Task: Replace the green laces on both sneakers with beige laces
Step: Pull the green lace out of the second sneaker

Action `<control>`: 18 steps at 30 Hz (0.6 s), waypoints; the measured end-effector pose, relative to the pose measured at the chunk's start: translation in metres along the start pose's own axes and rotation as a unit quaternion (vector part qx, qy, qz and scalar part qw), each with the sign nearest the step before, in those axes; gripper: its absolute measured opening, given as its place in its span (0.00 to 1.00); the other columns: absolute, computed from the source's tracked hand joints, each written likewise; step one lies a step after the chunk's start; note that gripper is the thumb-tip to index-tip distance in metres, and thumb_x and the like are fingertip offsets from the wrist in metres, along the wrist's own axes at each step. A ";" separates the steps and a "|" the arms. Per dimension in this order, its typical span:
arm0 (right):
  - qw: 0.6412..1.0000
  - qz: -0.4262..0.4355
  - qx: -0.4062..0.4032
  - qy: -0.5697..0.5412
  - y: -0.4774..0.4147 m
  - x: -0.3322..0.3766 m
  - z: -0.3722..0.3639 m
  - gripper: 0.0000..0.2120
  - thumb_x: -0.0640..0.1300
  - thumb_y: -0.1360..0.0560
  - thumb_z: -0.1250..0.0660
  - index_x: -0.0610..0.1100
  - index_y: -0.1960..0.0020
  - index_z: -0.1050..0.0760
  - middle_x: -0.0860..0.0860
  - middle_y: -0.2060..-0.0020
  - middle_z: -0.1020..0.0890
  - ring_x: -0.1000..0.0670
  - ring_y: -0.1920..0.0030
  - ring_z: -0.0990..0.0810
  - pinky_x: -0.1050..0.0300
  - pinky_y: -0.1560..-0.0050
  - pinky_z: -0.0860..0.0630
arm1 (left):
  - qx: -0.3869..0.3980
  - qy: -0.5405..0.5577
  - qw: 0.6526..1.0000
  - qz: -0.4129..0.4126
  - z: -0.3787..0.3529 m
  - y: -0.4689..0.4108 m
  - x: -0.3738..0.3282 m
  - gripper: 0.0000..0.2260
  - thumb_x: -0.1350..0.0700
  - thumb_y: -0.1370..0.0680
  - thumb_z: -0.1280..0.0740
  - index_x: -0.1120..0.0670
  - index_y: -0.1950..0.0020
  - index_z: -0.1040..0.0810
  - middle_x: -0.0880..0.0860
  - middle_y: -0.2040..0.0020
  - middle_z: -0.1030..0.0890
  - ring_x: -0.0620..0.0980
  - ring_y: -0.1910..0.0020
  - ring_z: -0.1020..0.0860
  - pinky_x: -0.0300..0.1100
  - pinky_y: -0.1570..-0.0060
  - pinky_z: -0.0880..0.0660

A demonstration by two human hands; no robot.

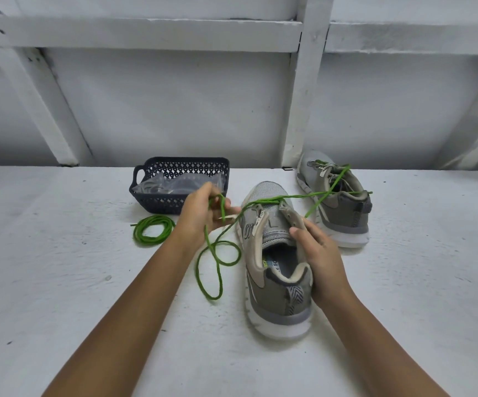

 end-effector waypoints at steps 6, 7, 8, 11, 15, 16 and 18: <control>0.916 0.090 -0.012 0.391 0.016 0.042 0.001 0.18 0.57 0.22 0.43 0.49 0.43 0.22 0.52 0.54 0.18 0.51 0.50 0.21 0.60 0.56 0.29 | 0.006 -0.418 0.904 -0.085 0.005 0.010 0.000 0.16 0.53 0.19 0.42 0.59 0.64 0.26 0.54 0.67 0.19 0.51 0.66 0.20 0.44 0.60 0.25; 0.874 0.111 -0.026 0.472 0.018 0.053 0.001 0.20 0.59 0.22 0.45 0.49 0.44 0.22 0.51 0.58 0.19 0.48 0.52 0.21 0.57 0.58 0.30 | -0.001 -0.489 0.864 -0.118 0.003 0.010 0.000 0.16 0.51 0.20 0.42 0.59 0.62 0.25 0.53 0.65 0.19 0.50 0.65 0.21 0.44 0.60 0.26; 0.836 0.144 -0.043 0.528 0.017 0.064 -0.001 0.20 0.58 0.22 0.45 0.47 0.44 0.22 0.50 0.61 0.20 0.45 0.53 0.21 0.56 0.58 0.30 | -0.008 -0.539 0.830 -0.144 0.001 0.011 0.001 0.14 0.51 0.20 0.41 0.58 0.60 0.25 0.51 0.63 0.20 0.49 0.64 0.23 0.43 0.61 0.28; 0.773 0.261 -0.017 0.579 -0.004 0.085 -0.011 0.14 0.46 0.21 0.41 0.42 0.40 0.23 0.44 0.54 0.17 0.41 0.50 0.21 0.52 0.53 0.27 | -0.008 -0.574 0.797 -0.188 -0.008 0.008 0.004 0.06 0.53 0.21 0.40 0.53 0.53 0.26 0.50 0.53 0.24 0.48 0.54 0.25 0.40 0.58 0.33; 0.679 0.283 0.070 0.674 -0.051 0.078 -0.021 0.16 0.36 0.23 0.40 0.39 0.36 0.26 0.40 0.44 0.22 0.38 0.42 0.26 0.45 0.46 0.27 | 0.024 -0.597 0.779 -0.187 -0.021 0.000 0.009 0.15 0.59 0.20 0.42 0.57 0.34 0.28 0.55 0.37 0.26 0.50 0.39 0.28 0.38 0.44 0.34; 0.649 0.274 0.080 0.705 -0.059 0.073 -0.021 0.17 0.37 0.24 0.39 0.39 0.36 0.27 0.40 0.43 0.23 0.38 0.42 0.27 0.45 0.45 0.28 | 0.029 -0.606 0.775 -0.180 -0.024 -0.001 0.010 0.17 0.60 0.20 0.43 0.57 0.31 0.30 0.55 0.34 0.28 0.51 0.36 0.29 0.40 0.41 0.34; 0.588 0.246 0.089 0.765 -0.069 0.066 -0.024 0.15 0.43 0.23 0.39 0.40 0.37 0.27 0.41 0.43 0.23 0.39 0.40 0.28 0.46 0.42 0.30 | 0.038 -0.622 0.763 -0.171 -0.028 -0.004 0.012 0.19 0.61 0.20 0.43 0.57 0.29 0.32 0.57 0.33 0.28 0.54 0.35 0.29 0.44 0.38 0.33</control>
Point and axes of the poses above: each hand's wrist, its own y-axis away from the middle knuckle, its own z-axis out of the back of the hand, x = y × z, the point moved 3 cm from there along -y, towards the middle knuckle
